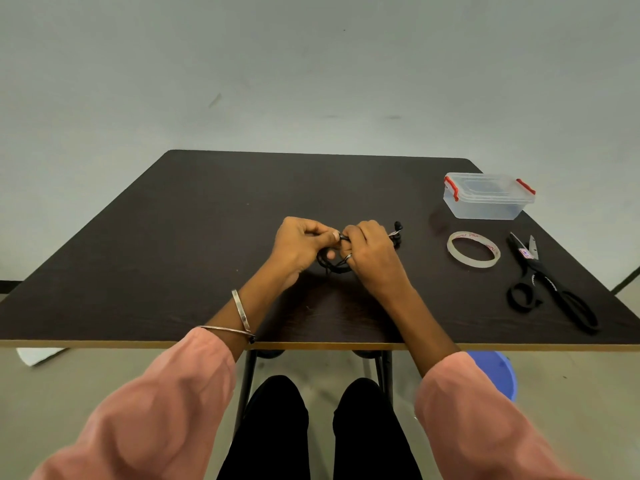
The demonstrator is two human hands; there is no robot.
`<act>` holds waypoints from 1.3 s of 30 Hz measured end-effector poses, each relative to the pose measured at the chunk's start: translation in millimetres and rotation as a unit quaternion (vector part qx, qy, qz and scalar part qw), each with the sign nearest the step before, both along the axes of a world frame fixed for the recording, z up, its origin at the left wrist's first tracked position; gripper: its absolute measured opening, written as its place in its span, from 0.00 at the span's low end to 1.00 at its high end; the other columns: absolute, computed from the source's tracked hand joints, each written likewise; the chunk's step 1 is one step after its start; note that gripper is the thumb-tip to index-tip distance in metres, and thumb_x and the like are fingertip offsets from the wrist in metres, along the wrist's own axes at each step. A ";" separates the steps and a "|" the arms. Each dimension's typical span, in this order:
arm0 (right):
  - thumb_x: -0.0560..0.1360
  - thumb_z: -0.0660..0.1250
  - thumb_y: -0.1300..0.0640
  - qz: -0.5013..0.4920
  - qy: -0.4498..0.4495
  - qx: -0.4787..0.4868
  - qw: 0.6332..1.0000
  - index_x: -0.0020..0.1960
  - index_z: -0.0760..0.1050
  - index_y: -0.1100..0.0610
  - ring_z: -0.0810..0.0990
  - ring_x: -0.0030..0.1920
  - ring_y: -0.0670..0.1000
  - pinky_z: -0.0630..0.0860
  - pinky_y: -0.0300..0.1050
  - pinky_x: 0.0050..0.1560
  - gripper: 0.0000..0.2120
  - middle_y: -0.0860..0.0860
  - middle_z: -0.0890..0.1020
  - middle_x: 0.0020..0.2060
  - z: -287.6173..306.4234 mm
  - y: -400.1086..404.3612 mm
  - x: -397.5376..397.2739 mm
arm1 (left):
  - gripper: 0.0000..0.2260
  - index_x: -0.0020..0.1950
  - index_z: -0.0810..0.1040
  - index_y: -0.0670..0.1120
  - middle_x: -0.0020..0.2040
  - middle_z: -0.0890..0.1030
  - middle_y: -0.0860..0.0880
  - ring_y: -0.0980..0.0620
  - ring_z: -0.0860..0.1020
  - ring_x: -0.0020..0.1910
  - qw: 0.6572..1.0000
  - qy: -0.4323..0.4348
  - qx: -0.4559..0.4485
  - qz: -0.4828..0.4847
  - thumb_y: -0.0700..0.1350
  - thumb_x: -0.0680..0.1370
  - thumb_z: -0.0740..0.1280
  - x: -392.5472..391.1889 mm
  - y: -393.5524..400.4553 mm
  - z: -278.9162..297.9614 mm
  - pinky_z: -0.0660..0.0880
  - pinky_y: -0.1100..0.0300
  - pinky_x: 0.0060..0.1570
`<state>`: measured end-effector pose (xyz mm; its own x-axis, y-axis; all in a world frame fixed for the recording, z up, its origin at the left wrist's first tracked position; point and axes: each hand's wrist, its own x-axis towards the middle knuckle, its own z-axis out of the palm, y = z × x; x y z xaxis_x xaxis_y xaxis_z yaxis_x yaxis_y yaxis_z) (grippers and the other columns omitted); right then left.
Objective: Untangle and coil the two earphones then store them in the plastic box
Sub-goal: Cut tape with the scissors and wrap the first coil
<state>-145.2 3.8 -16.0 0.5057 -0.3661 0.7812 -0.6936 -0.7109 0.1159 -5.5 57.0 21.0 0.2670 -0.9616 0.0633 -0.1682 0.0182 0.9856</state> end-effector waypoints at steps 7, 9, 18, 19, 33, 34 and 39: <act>0.75 0.61 0.59 0.026 -0.064 0.047 0.997 0.50 0.78 0.64 0.79 0.37 0.56 0.78 0.49 0.37 0.11 0.57 0.80 0.38 2.7 6.4 -2.9 | 0.05 0.46 0.84 0.39 0.43 0.85 0.43 0.53 0.78 0.33 0.993 0.102 -0.003 0.061 0.33 0.72 0.72 -9.4 0.0 -2.3 0.79 0.61 0.42; 0.75 0.66 0.58 0.050 -0.136 0.164 0.976 0.58 0.76 0.64 0.80 0.42 0.56 0.78 0.52 0.44 0.14 0.57 0.81 0.41 4.7 9.8 -4.9 | 0.06 0.46 0.84 0.40 0.43 0.85 0.43 0.53 0.79 0.33 0.988 0.134 -0.005 0.075 0.32 0.71 0.72 -10.6 0.5 -5.4 0.79 0.63 0.42; 0.71 0.74 0.59 0.118 -0.360 0.415 0.827 0.63 0.73 0.57 0.82 0.50 0.45 0.75 0.53 0.61 0.22 0.47 0.85 0.42 10.7 15.1 -9.0 | 0.12 0.52 0.81 0.41 0.43 0.85 0.44 0.55 0.80 0.35 0.978 0.197 -0.031 0.058 0.33 0.71 0.73 -14.5 4.3 -11.4 0.77 0.66 0.38; 0.71 0.73 0.59 0.126 -0.380 0.428 0.811 0.63 0.73 0.57 0.82 0.51 0.46 0.74 0.55 0.62 0.22 0.48 0.86 0.43 11.0 14.5 -8.5 | 0.14 0.55 0.80 0.42 0.43 0.85 0.44 0.55 0.80 0.34 0.978 0.197 -0.034 0.053 0.33 0.71 0.73 -14.6 4.0 -11.6 0.77 0.65 0.38; 0.73 0.68 0.67 0.184 -0.321 0.415 0.831 0.72 0.64 0.53 0.81 0.46 0.47 0.76 0.47 0.58 0.30 0.49 0.84 0.43 12.9 16.6 -14.9 | 0.14 0.57 0.78 0.39 0.41 0.85 0.42 0.50 0.82 0.36 0.988 0.156 0.003 0.011 0.34 0.72 0.72 -6.8 1.7 -14.1 0.78 0.59 0.44; 0.74 0.67 0.67 0.182 -0.279 0.385 0.861 0.73 0.62 0.52 0.80 0.45 0.47 0.76 0.44 0.54 0.31 0.48 0.83 0.43 13.9 16.8 -16.5 | 0.13 0.57 0.78 0.38 0.42 0.85 0.41 0.49 0.82 0.37 0.986 0.166 0.013 0.007 0.33 0.72 0.72 -6.1 1.2 -13.2 0.78 0.60 0.41; 0.73 0.61 0.72 0.157 -0.076 0.214 0.961 0.74 0.58 0.41 0.71 0.43 0.51 0.73 0.41 0.45 0.38 0.42 0.77 0.46 16.0 19.7 -19.9 | 0.11 0.55 0.79 0.35 0.41 0.84 0.40 0.45 0.80 0.40 0.971 0.234 0.051 -0.006 0.31 0.73 0.70 -4.9 0.0 -9.5 0.78 0.63 0.35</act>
<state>-165.1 23.5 -0.1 0.5355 -0.5183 0.6668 -0.4223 -0.8481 -0.3201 -10.4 57.0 11.5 0.2318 -0.9597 -0.1586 0.2979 -0.0851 0.9508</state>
